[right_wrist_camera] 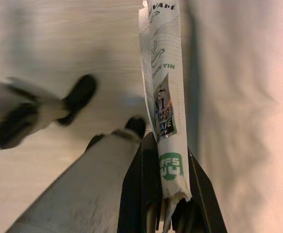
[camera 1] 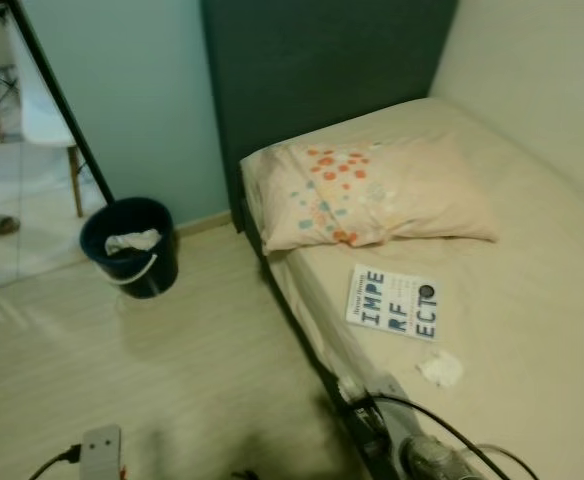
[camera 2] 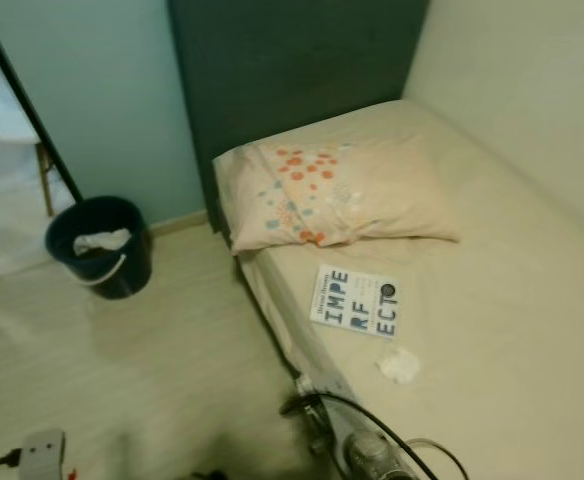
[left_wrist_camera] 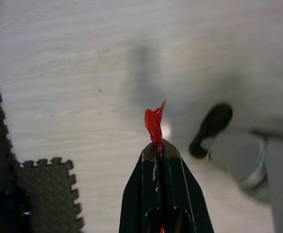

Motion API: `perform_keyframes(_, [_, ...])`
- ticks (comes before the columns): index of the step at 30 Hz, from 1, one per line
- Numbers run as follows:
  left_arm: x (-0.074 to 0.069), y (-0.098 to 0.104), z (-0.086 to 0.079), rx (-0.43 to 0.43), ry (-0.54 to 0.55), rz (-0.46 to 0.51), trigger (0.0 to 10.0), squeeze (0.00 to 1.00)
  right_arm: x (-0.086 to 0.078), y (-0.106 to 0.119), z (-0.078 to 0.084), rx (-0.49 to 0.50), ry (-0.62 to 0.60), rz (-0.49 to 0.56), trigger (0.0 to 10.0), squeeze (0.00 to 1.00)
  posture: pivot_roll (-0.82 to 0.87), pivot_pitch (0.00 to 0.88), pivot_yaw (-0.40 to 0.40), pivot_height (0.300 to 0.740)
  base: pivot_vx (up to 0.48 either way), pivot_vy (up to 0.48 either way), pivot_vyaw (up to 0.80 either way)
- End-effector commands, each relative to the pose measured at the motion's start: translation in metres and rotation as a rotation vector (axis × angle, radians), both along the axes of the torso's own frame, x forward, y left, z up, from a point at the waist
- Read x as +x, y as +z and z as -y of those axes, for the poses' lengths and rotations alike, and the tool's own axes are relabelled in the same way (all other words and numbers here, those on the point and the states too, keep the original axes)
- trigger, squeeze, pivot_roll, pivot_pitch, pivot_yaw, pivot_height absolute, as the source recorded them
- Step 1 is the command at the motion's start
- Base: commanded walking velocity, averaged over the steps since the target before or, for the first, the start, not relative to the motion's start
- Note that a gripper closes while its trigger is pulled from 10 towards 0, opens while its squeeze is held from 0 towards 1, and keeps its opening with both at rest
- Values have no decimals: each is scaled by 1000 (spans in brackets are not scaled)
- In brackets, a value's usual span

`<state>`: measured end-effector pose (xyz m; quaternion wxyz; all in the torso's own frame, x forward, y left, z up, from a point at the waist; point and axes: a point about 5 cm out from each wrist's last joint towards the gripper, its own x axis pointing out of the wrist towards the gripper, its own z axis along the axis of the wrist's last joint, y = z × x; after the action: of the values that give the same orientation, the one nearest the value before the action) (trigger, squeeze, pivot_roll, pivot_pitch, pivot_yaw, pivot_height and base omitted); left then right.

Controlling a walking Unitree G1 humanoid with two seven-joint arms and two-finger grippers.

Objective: Clean up the room

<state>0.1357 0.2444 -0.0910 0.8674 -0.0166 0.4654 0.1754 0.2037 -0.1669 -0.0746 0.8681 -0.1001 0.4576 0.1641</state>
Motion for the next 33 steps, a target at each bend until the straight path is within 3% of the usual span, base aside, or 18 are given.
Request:
perform_keyframes(1, [-10,-4,1,0,-3,-37,10000,0,-5,-2,2,1,-4,-18,10000,0,-26,0,42,740,0,0,794])
perform_keyframes(9, [-7,-3,2,-7,20,-19,10000,0,-1,-1,-2,18,2,-7,10000,0,-27,0,31,740,0,0,794])
perform_keyframes(21, [8,1,8,-14,31,27,10000,0,17,10,-12,20,103,43,10000,0,-31,0,-25,740,0,0,794])
perform_keyframes(30, [11,0,16,-61,-15,48,10000,0,23,13,-17,36,46,70,10000,0,-20,0,-3,740,0,0,794])
perform_keyframes(33, [14,2,15,-65,-24,66,10000,0,22,12,-18,31,24,68,10000,0,-13,0,3,740,348,0,0])
